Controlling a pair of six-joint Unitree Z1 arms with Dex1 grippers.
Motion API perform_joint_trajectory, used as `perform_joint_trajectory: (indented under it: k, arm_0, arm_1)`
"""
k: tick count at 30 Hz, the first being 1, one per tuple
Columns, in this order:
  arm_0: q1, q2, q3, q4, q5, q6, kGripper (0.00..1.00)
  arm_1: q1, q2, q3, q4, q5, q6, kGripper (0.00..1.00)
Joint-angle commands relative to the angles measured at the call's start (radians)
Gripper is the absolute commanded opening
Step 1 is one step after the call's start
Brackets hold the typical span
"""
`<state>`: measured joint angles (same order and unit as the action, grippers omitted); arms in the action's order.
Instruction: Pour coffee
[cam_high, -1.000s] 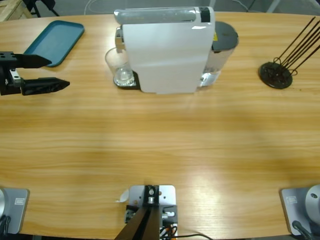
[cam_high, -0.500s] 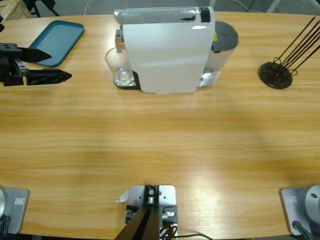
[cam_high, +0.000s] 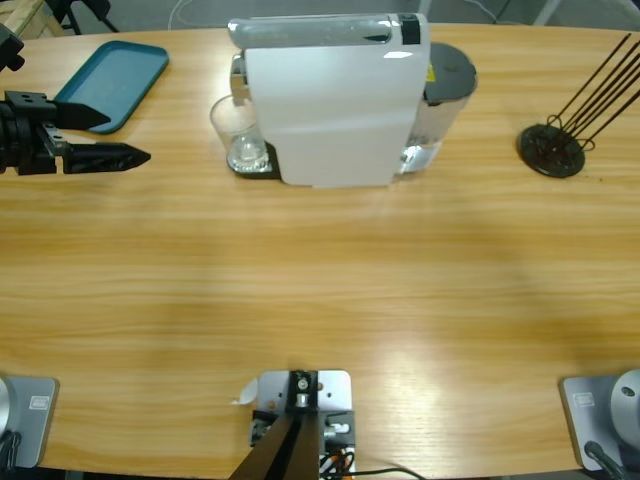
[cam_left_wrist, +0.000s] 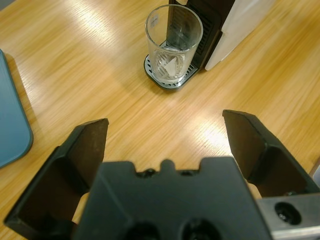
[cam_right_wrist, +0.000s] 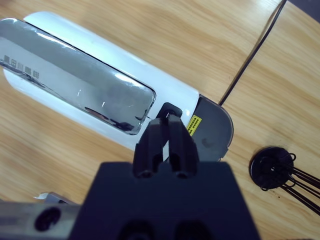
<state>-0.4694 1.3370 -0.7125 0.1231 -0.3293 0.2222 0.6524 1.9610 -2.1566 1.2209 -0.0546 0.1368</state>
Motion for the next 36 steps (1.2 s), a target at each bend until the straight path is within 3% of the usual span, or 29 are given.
perform_joint_trajectory:
  k: [1, 36]
  arm_0:
    - [-0.009, 0.044, 0.007, 0.009, 0.003, -0.009, 1.0]
    - [-0.009, 0.087, 0.015, -0.005, -0.027, -0.009, 1.0]
  arm_1:
    - [-0.03, 0.058, 0.039, -0.004, -0.004, -0.028, 0.0]
    - [0.02, 0.103, 0.093, 0.004, -0.018, -0.026, 0.0]
